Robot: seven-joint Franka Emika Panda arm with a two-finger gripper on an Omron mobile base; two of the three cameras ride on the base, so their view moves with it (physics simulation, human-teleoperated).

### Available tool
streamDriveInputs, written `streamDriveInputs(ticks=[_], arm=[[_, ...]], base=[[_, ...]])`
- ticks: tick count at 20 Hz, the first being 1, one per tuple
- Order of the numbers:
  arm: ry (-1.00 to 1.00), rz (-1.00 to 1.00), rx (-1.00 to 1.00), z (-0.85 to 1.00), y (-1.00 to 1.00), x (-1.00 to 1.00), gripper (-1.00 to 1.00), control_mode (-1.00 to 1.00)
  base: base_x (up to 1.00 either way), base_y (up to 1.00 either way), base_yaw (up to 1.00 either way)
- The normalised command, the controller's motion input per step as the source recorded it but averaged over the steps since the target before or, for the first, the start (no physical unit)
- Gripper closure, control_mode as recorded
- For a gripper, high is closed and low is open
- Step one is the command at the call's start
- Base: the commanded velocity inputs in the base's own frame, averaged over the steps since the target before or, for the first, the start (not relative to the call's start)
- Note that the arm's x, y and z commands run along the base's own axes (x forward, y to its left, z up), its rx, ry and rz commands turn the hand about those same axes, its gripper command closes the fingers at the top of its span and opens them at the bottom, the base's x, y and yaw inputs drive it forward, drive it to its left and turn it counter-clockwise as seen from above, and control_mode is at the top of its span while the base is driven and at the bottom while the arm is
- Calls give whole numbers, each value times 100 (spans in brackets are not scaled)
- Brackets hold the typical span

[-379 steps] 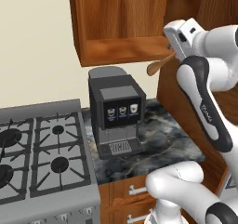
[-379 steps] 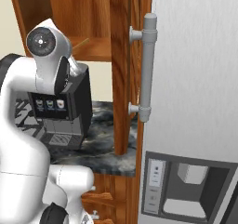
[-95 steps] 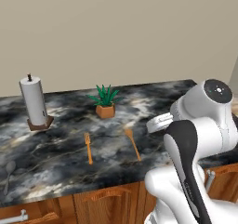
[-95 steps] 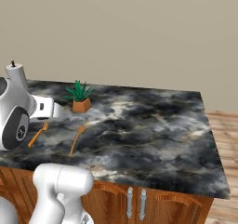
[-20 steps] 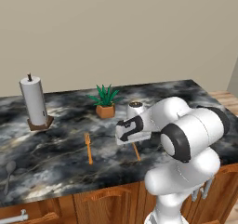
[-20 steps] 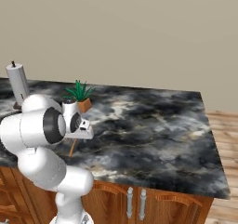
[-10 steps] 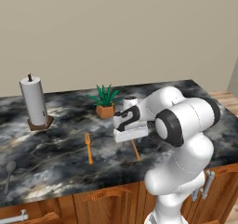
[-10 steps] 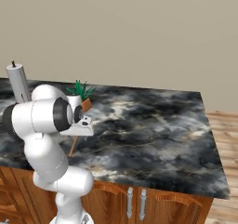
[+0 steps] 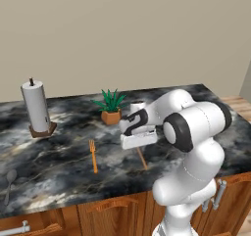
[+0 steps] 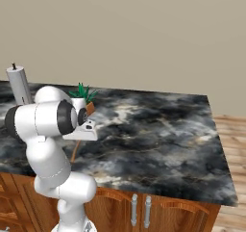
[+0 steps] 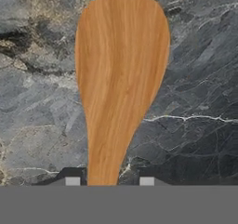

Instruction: Organize the utensils by type. Pick up the wooden spoons from the counter and place them in the open cabinet. Then pick up the metallic utensils from the counter and place them in the open drawer.

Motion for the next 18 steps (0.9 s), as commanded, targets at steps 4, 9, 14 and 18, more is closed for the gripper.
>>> streamDriveInputs(ticks=[4,9,14,18], arm=[[0,0,5,9,-8,-9,100,-100],[0,0,9,52,-5,-9,100,-100],[0,12,2,78,0,-16,100,-100],[-1,23,0,84,0,-27,100,-100]], base=[[0,0,0],[0,0,0],[0,0,0],[0,0,0]])
